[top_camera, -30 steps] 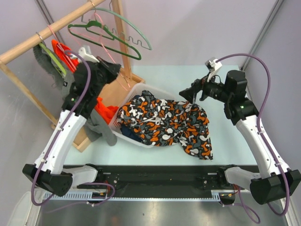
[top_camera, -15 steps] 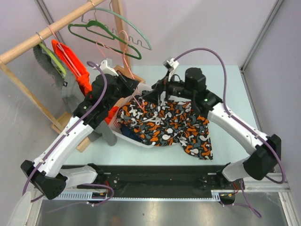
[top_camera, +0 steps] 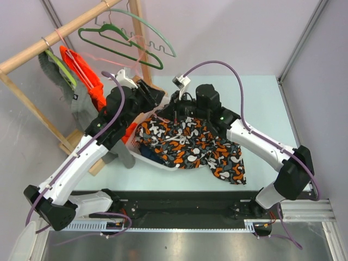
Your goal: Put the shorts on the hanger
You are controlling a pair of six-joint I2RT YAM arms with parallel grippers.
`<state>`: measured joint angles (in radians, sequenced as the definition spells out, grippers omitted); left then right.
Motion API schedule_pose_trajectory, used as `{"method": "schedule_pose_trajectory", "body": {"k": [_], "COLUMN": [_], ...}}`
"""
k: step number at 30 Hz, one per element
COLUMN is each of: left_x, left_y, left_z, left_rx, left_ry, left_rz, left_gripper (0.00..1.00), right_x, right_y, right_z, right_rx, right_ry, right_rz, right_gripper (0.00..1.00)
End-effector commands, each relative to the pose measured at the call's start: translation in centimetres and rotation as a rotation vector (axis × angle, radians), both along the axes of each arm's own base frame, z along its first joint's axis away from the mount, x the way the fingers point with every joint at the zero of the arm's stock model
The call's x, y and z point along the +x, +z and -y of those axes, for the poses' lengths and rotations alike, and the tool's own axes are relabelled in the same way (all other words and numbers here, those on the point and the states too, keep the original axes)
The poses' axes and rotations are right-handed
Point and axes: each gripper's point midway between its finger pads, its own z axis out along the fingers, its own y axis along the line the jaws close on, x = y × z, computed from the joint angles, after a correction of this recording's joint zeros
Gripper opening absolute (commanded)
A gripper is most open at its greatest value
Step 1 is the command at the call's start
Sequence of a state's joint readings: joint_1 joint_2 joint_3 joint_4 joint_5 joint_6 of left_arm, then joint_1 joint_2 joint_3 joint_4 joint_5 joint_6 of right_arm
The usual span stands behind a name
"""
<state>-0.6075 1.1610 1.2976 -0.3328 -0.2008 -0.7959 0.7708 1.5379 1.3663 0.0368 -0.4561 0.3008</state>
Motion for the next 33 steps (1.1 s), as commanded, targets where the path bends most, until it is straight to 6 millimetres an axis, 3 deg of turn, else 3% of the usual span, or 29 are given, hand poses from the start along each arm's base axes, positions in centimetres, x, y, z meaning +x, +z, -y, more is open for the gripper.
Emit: {"method": "schedule_pose_trajectory", "body": {"k": [1, 3, 4, 6, 7, 8, 10, 12, 14, 15, 16, 18, 19, 21, 22, 25, 33], "left_x": [-1.8, -2.7, -3.5, -5.7, -6.9, -8.6, -10.3, -13.4, -15.4, -15.3, -15.2, -14.2, -14.3, -14.2, -14.3, -14.2, -12.4], "left_y": [1.6, 0.9, 1.4, 0.7, 0.7, 0.6, 0.2, 0.5, 0.6, 0.6, 1.4, 0.6, 2.4, 2.2, 3.3, 3.4, 0.2], "left_z": [-0.1, 0.0, -0.3, 0.8, 0.9, 1.7, 1.9, 2.4, 2.0, 1.7, 1.3, 0.5, 0.2, 0.0, -0.2, -0.9, -2.6], "left_rx": [0.036, 0.079, 0.092, 0.145, 0.162, 0.168, 0.237, 0.309, 0.371, 0.442, 0.481, 0.614, 0.649, 0.746, 0.768, 0.869, 1.118], "left_ry": [-0.081, -0.160, -0.190, -0.337, -0.396, -0.502, -0.606, -0.788, -0.875, -0.886, -0.872, -0.878, -0.873, -0.919, -0.914, -0.925, -0.921], "left_rz": [0.083, 0.107, 0.139, 0.182, 0.227, 0.256, 0.335, 0.476, 0.554, 0.614, 0.638, 0.632, 0.688, 0.723, 0.763, 0.812, 0.858], "left_gripper": [0.70, 0.77, 0.82, 0.85, 0.85, 0.86, 0.90, 0.92, 0.93, 0.93, 0.93, 0.87, 0.84, 0.80, 0.79, 0.79, 0.80], "right_x": [1.9, 1.6, 2.3, 0.9, 1.2, -0.2, -1.0, -2.1, -3.5, -4.5, -5.7, -7.3, -8.3, -9.4, -10.4, -11.8, -14.5], "right_y": [3.8, 5.0, 4.4, 5.2, 4.3, 5.1, 4.0, 4.0, 2.7, 3.2, 2.0, 1.8, 0.8, 0.0, -0.3, -1.4, -2.6], "right_z": [2.5, 4.5, 6.1, 8.3, 9.9, 10.9, 12.8, 14.8, 16.6, 17.4, 18.1, 19.5, 20.1, 20.9, 21.6, 22.5, 23.2], "right_rx": [0.048, 0.056, 0.041, 0.029, -0.010, -0.007, -0.062, -0.106, -0.160, -0.194, -0.241, -0.307, -0.342, -0.380, -0.404, -0.453, -0.467], "right_ry": [-0.080, -0.094, -0.114, -0.087, -0.092, -0.058, -0.050, -0.037, -0.015, 0.010, 0.030, 0.049, 0.067, 0.074, 0.081, 0.107, 0.164], "right_rz": [0.085, 0.092, 0.096, 0.123, 0.136, 0.162, 0.160, 0.227, 0.219, 0.320, 0.296, 0.411, 0.399, 0.418, 0.426, 0.410, 0.376], "right_gripper": [0.00, 0.00, 0.00, 0.00, 0.00, 0.00, 0.00, 0.00, 0.00, 0.00, 0.00, 0.00, 0.00, 0.00, 0.00, 0.00, 0.00]}}
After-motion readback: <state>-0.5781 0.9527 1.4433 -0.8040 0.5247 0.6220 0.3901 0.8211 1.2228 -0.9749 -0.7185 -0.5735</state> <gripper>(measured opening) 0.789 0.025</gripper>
